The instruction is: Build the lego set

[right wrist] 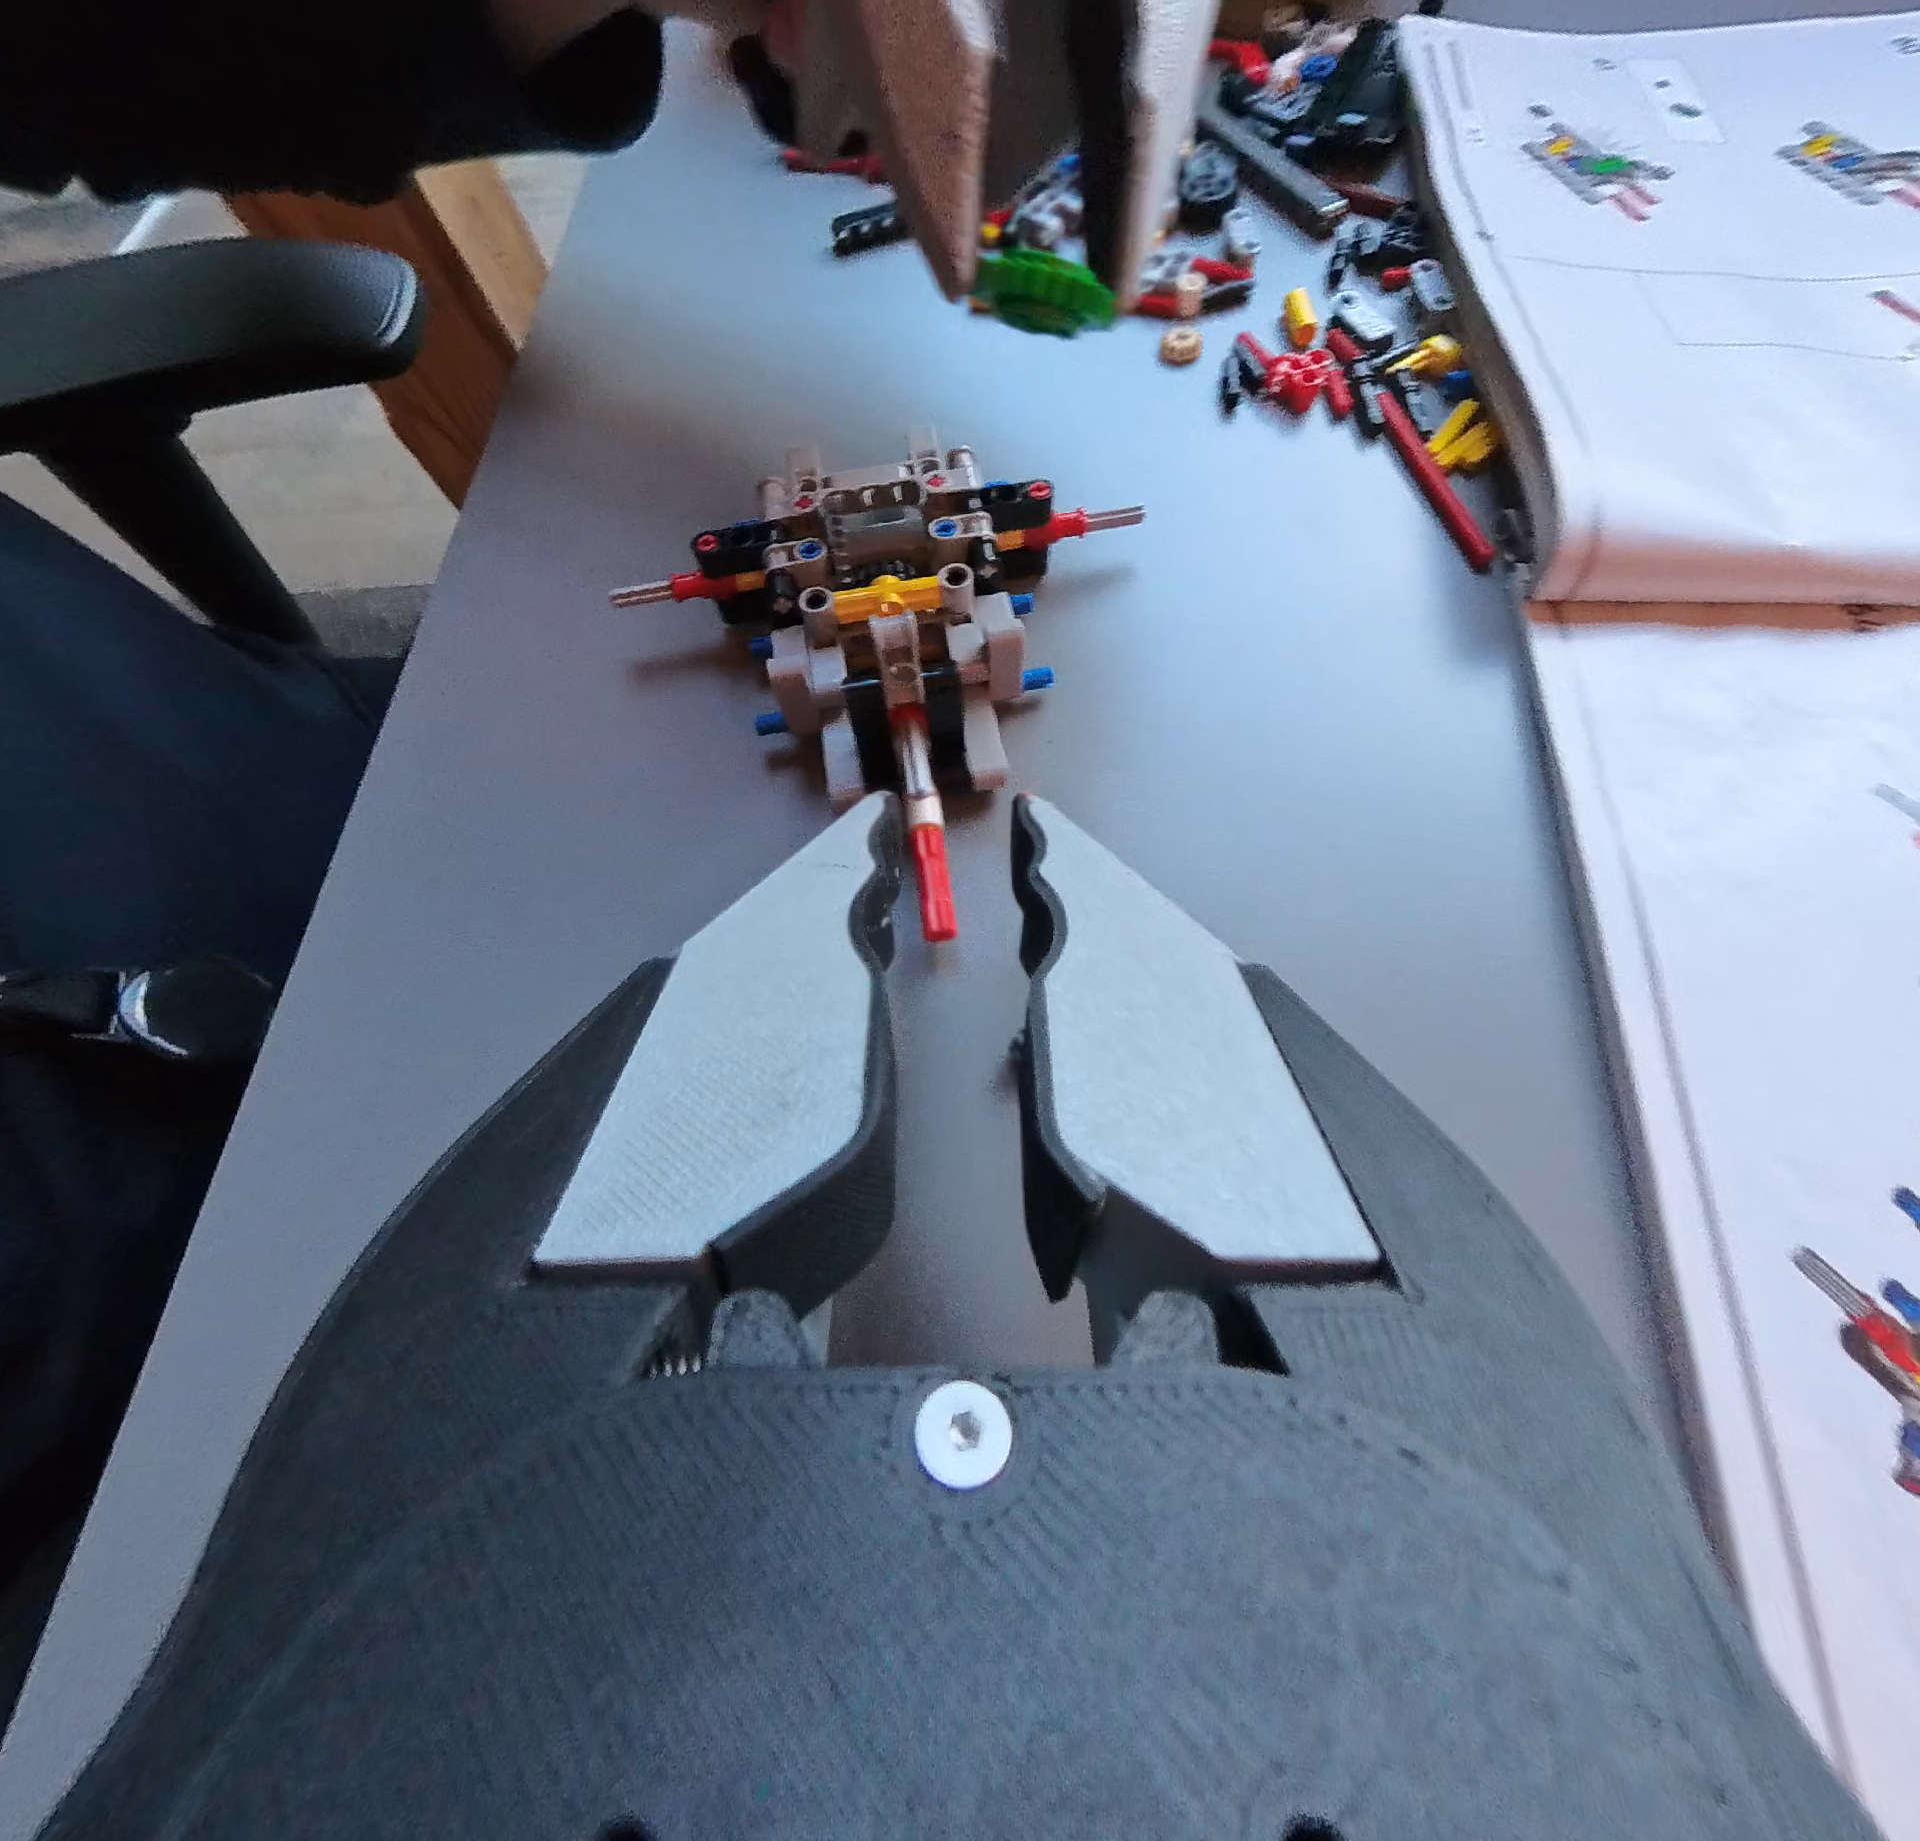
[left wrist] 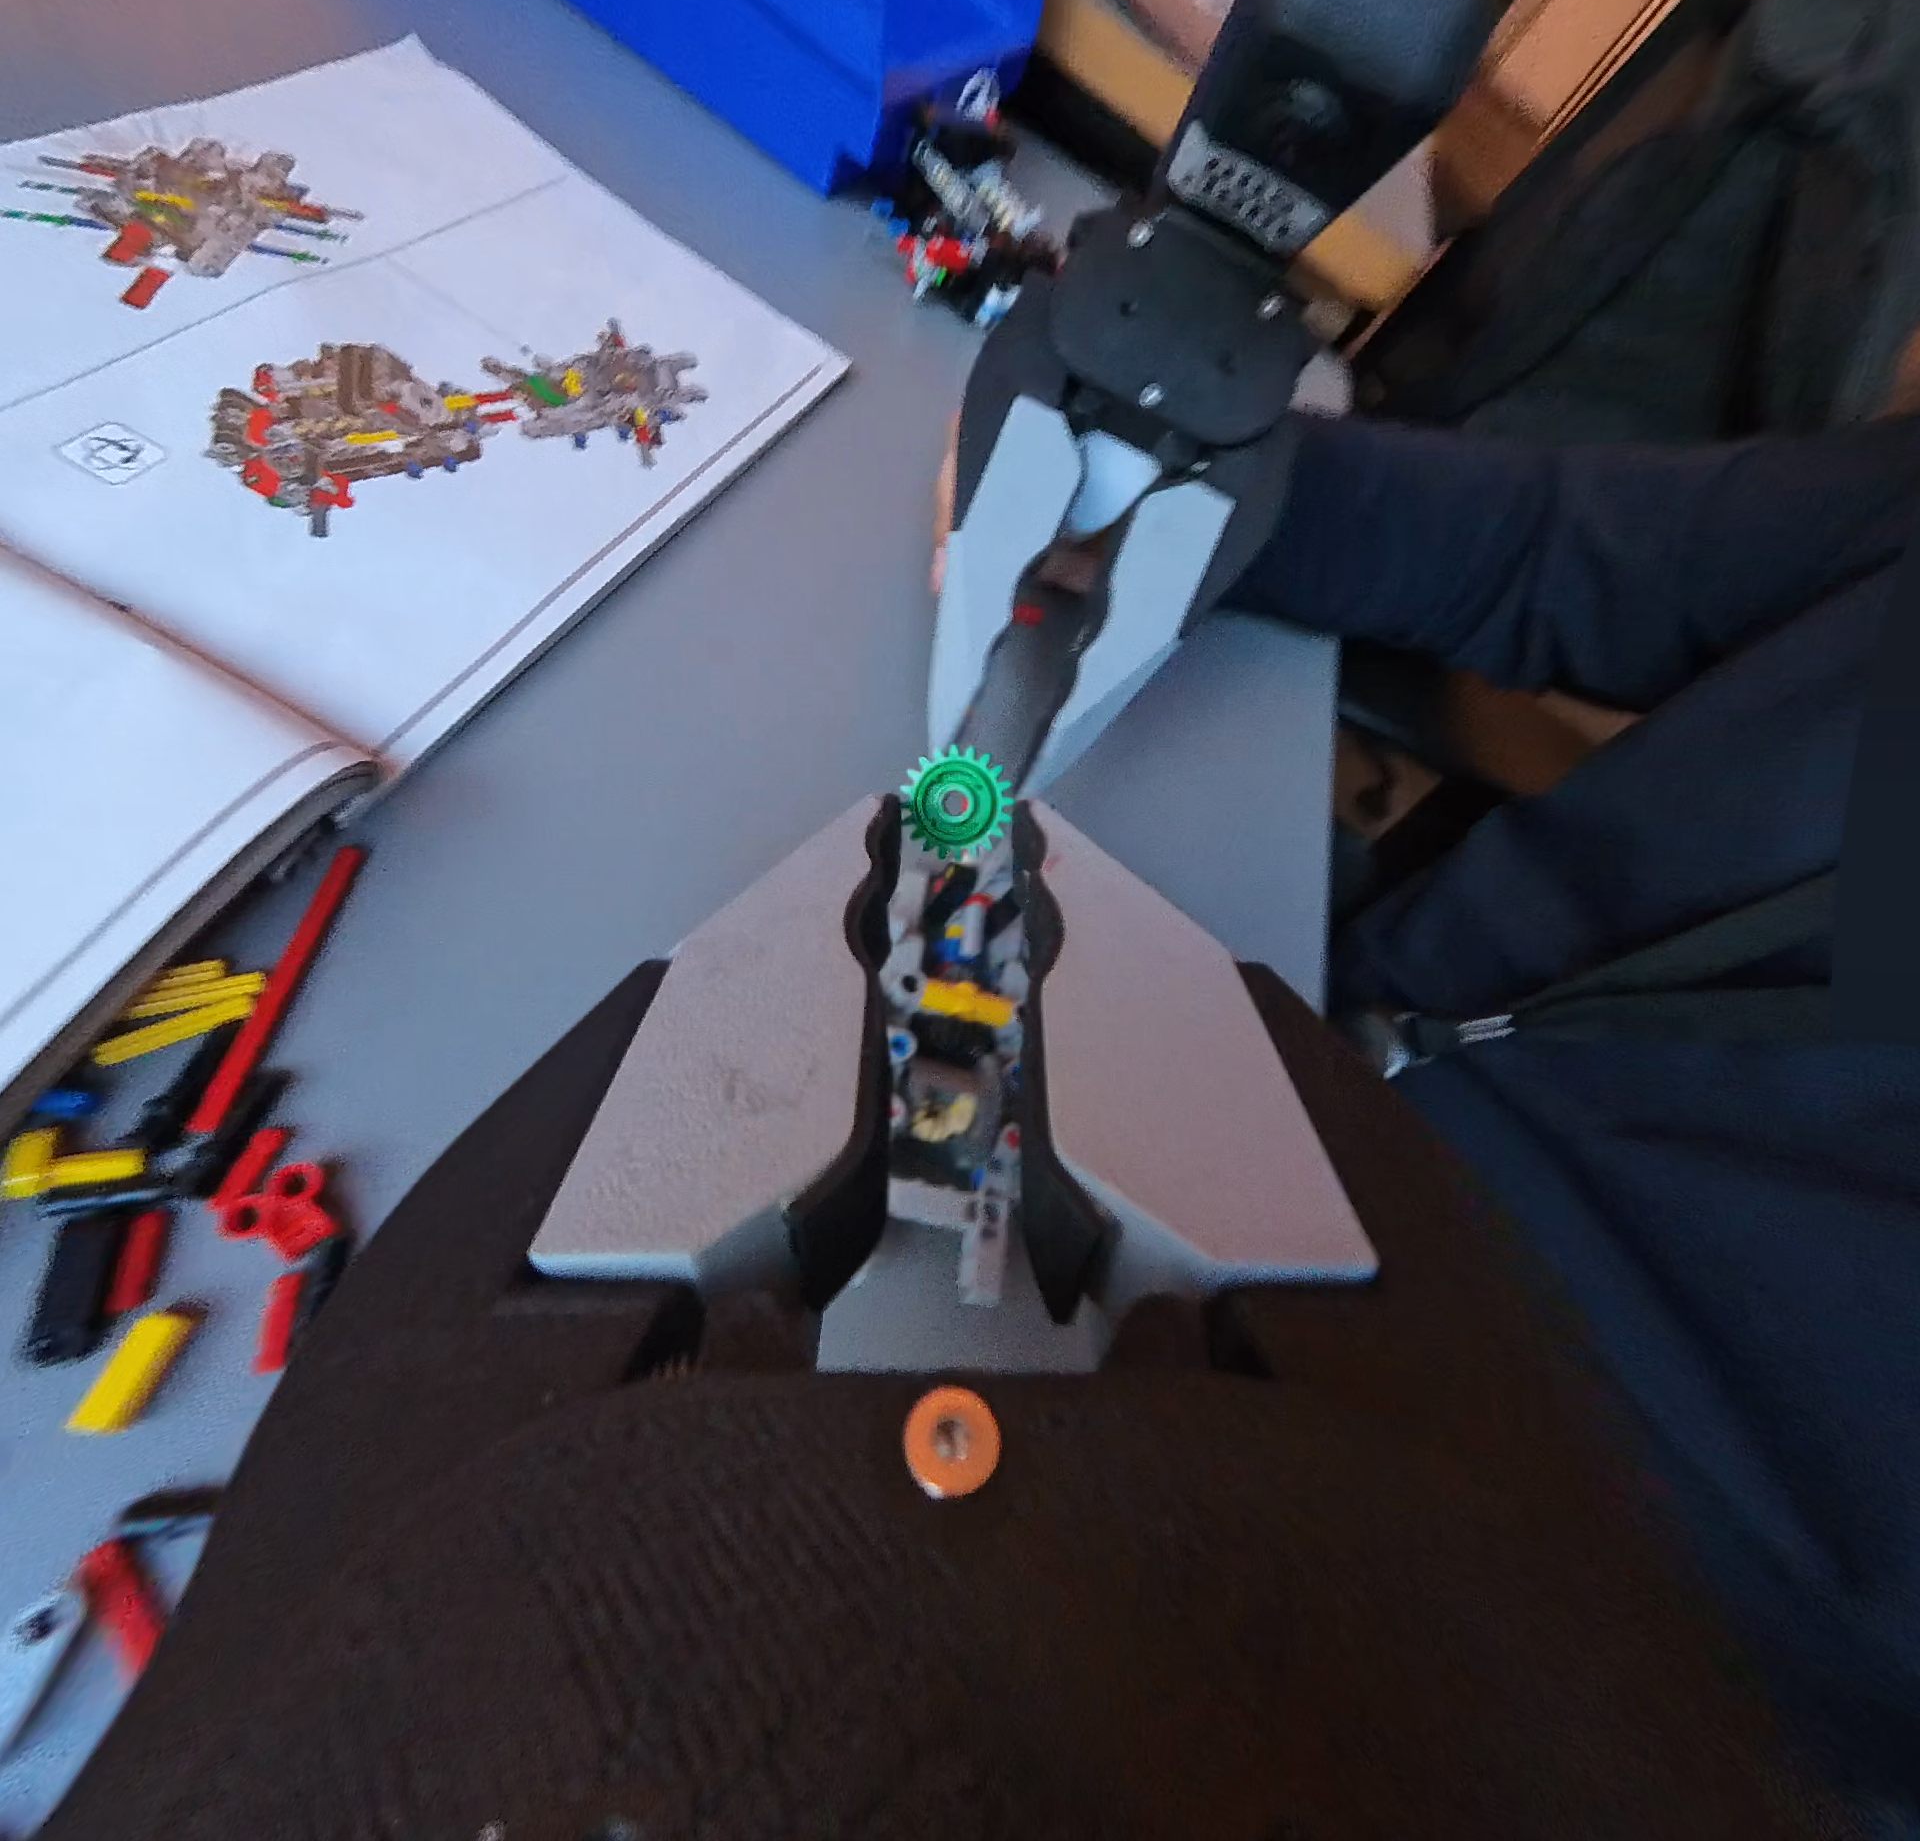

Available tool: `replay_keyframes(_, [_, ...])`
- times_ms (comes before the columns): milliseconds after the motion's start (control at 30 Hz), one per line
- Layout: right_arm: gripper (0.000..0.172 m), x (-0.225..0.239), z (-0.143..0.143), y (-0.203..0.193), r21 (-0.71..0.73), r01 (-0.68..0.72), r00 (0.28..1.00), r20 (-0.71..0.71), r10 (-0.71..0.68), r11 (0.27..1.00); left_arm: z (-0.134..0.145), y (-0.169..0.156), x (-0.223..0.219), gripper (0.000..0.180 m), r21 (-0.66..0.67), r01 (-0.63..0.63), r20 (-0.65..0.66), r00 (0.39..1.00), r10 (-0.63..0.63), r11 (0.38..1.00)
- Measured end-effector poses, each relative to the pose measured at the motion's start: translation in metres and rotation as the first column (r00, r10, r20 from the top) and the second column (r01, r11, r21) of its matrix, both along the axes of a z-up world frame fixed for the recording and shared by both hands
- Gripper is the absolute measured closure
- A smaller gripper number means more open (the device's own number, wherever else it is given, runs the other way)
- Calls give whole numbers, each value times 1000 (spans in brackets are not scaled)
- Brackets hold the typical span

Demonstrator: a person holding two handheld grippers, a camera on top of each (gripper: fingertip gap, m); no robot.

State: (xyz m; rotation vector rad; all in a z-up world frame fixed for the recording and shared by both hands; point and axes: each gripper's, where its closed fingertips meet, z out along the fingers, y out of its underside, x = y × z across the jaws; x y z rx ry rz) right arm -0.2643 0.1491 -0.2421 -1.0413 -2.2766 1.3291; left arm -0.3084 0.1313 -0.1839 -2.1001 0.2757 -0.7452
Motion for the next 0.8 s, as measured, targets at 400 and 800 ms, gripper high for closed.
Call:
replay_keyframes(400, [140, -26, 94, -2, -5, 298, 822, -506, -259, 955, 41, 17, 16, 164, 22, -171, 704, 703, 106, 985])
replay_keyframes(800, [153, -27, 91, -5, 97, 335, 800, -555, -228, 937, 41, 18, 30, 161, 120, -191, 464, 879, 115, 974])
